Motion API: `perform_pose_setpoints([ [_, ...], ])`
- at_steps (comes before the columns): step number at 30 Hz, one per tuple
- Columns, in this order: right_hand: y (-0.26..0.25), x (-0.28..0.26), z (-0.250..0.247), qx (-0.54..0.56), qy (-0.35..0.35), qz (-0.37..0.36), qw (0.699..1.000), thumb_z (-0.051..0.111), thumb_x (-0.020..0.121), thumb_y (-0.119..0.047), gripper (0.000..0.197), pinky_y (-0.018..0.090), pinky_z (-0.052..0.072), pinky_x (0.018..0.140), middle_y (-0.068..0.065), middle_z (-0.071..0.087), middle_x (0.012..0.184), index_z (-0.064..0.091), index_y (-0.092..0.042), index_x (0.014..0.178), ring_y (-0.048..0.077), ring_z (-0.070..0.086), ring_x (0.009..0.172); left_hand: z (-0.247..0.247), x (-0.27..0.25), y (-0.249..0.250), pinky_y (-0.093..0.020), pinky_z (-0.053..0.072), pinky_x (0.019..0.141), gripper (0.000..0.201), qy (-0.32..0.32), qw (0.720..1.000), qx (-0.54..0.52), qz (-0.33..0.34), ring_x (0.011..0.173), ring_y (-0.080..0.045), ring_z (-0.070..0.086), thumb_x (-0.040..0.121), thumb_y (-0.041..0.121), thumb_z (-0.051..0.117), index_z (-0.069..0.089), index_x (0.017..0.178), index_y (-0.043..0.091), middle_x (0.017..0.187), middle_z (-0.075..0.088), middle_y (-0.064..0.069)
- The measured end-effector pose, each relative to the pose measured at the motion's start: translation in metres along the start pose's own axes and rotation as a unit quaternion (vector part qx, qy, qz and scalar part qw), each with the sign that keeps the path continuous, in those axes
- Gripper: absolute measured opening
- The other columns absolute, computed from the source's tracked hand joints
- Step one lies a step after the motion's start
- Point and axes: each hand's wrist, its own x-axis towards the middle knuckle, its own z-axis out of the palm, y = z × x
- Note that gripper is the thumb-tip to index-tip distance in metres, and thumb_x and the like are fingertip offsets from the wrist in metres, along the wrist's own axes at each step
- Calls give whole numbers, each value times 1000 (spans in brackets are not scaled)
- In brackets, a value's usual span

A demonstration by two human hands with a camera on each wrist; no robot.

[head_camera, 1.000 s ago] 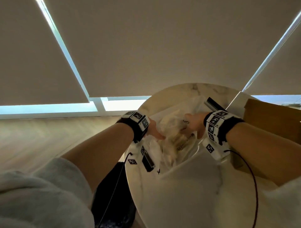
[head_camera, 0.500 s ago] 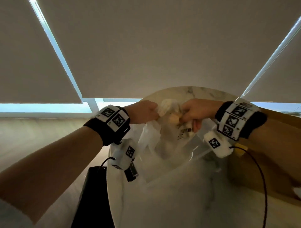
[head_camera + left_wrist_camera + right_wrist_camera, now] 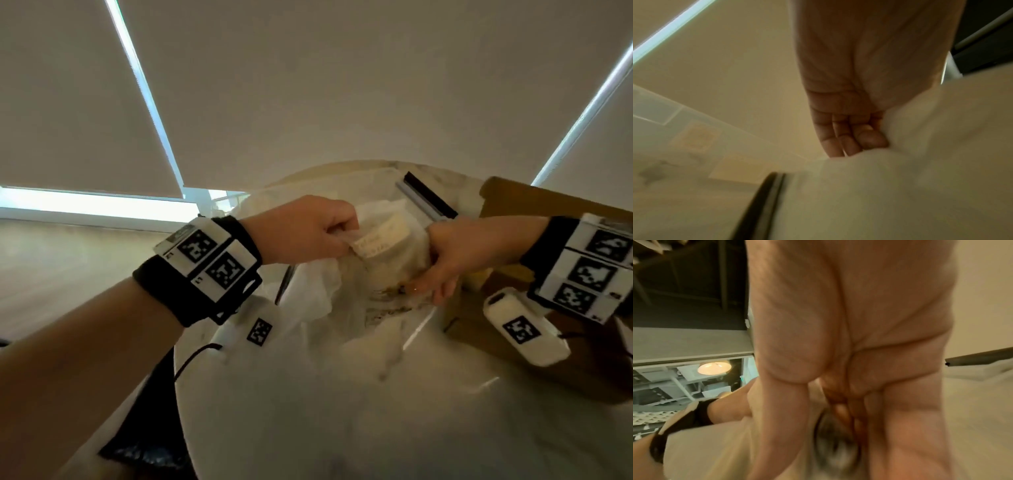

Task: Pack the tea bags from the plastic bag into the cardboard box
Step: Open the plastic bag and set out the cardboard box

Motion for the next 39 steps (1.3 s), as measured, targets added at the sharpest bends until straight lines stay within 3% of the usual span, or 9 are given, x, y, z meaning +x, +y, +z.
perform_pose_setpoints([
  [6, 43, 8, 45, -155, -85, -4, 984, 62, 88, -30, 29, 20, 54, 71, 5, 68, 109, 61, -20, 115, 9, 68, 84, 63, -30, 19, -29, 38, 98, 48, -93, 982, 160, 30, 108, -5, 41, 62, 64, 67, 69, 102, 38, 110, 44, 19],
  [10, 47, -1, 53, -185, 12, -24, 982, 60, 91, -29, 24, 21, 54, 67, 5, 67, 101, 60, -15, 109, 15, 67, 84, 83, -56, 31, -33, 23, 110, 61, -79, 980, 168, -76, 123, -8, 26, 61, 63, 72, 58, 118, 48, 127, 32, 20],
  [14, 44, -3, 42, -46, 205, -80, 974, 43, 99, -23, 29, 25, 51, 58, 12, 62, 104, 50, -4, 121, 20, 67, 71, 75, -82, 40, -37, 21, 113, 58, 48, 978, 11, -202, 131, -14, 24, 78, 22, 66, 48, 131, 35, 139, 31, 7],
  [19, 28, 3, 55, 256, 276, -139, 916, 48, 95, -44, 45, 24, 39, 48, 10, 55, 90, 53, 0, 105, 14, 49, 51, 80, -82, 30, -28, 49, 84, 40, 228, 931, -81, -272, 100, -17, 54, 90, 7, 54, 47, 128, 11, 118, 53, -4],
  [25, 33, -4, 60, 309, 293, -285, 859, 63, 89, -10, 13, 19, 29, 43, 0, 54, 69, 60, -16, 77, 9, 37, 49, 84, -78, 34, -44, 32, 106, 67, 202, 936, 131, -255, 125, -22, 37, 82, 49, 65, 39, 138, 23, 131, 47, 3],
  [29, 45, -11, 61, 320, 385, -310, 808, 59, 87, 3, 21, 15, 32, 41, 0, 64, 78, 64, -17, 81, 1, 46, 49, 68, -86, 35, -29, 40, 79, 20, 160, 941, 159, -252, 84, -17, 53, 88, 43, 59, 59, 83, 24, 82, 59, 4],
  [32, 58, -12, 59, 340, 419, -297, 788, 55, 85, 13, 22, 6, 34, 39, 6, 61, 80, 63, -7, 86, -8, 48, 41, 54, -98, 31, -19, 37, 63, 19, 145, 950, 128, -245, 69, -11, 50, 89, 34, 62, 55, 72, 29, 71, 54, 8],
  [35, 72, -5, 57, 326, 444, -249, 797, 57, 86, 8, 19, 11, 38, 44, 9, 63, 89, 60, -11, 84, 2, 49, 53, 46, -105, 25, -23, 44, 66, 14, 106, 949, 83, -284, 67, -12, 56, 95, 31, 51, 53, 83, 25, 79, 61, 3],
  [39, 66, -2, 61, 166, 534, -165, 813, 57, 78, 7, 54, 27, 37, 79, 8, 45, 129, 43, -13, 127, 18, 44, 105, 46, -91, 22, -24, 42, 55, 8, 207, 945, 95, -235, 59, -17, 50, 99, 25, 44, 48, 94, 20, 77, 58, -3],
])
